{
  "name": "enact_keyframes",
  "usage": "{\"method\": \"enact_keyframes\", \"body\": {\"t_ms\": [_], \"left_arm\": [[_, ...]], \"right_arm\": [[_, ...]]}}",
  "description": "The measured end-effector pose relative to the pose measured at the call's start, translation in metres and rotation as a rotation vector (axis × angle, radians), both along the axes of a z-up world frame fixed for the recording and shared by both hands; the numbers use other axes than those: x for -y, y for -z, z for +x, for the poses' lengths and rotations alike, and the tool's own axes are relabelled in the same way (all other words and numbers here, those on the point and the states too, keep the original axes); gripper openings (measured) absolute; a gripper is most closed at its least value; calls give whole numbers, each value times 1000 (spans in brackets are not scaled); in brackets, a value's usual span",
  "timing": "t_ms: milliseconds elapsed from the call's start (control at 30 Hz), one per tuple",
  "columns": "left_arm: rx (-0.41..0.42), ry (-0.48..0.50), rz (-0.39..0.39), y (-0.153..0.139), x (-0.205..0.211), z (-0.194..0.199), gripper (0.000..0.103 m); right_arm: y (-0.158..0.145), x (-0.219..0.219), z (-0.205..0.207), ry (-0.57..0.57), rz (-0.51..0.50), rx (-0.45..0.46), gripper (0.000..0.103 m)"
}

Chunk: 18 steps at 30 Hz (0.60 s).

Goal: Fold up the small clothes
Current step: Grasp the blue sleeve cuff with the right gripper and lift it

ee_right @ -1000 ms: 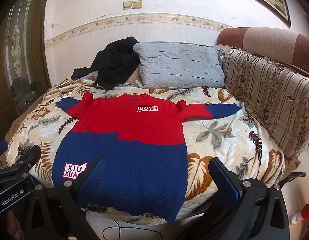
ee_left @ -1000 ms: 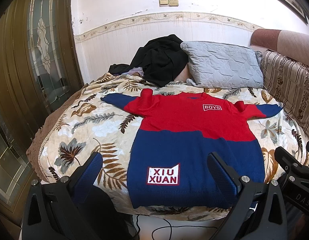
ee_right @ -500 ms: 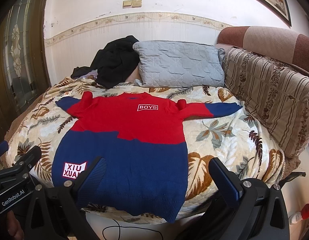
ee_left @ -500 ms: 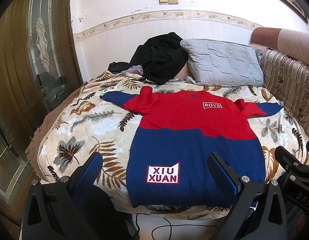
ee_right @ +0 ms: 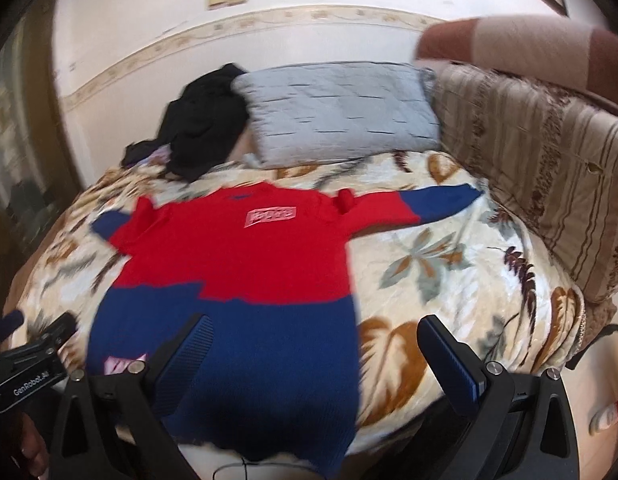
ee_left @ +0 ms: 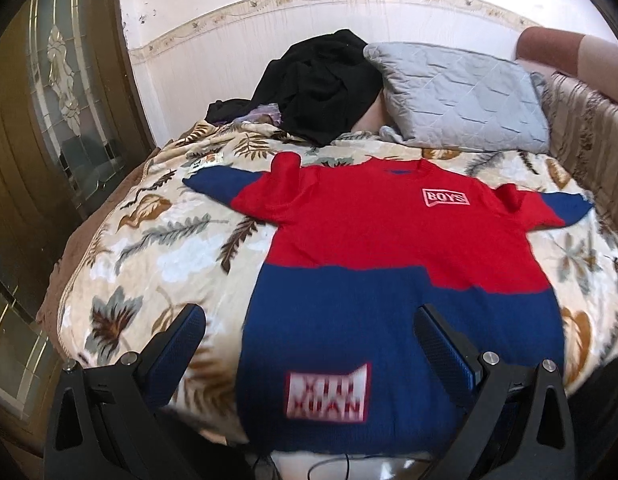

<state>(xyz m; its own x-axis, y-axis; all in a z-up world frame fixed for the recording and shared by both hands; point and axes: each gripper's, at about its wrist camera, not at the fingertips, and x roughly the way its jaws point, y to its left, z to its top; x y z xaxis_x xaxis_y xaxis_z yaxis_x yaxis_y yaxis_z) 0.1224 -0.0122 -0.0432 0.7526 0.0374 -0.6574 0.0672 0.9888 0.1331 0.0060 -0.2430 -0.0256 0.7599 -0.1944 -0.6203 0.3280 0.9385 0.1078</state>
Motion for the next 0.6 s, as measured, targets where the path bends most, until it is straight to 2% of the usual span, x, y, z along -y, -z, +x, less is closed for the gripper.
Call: {"method": "enact_keyframes", "body": {"t_ms": [200, 367, 433, 600], "left_arm": [[-35, 16, 2, 14, 23, 60, 103], [-57, 25, -22, 23, 41, 110, 103], [-63, 23, -28, 28, 46, 125, 103], [-90, 48, -26, 50, 55, 145, 103]], "right_arm": [[12, 85, 42, 128, 60, 25, 103], [28, 169, 85, 172, 177, 76, 103], [40, 206, 101, 177, 282, 103, 103], [92, 299, 139, 259, 658, 163, 103]]}}
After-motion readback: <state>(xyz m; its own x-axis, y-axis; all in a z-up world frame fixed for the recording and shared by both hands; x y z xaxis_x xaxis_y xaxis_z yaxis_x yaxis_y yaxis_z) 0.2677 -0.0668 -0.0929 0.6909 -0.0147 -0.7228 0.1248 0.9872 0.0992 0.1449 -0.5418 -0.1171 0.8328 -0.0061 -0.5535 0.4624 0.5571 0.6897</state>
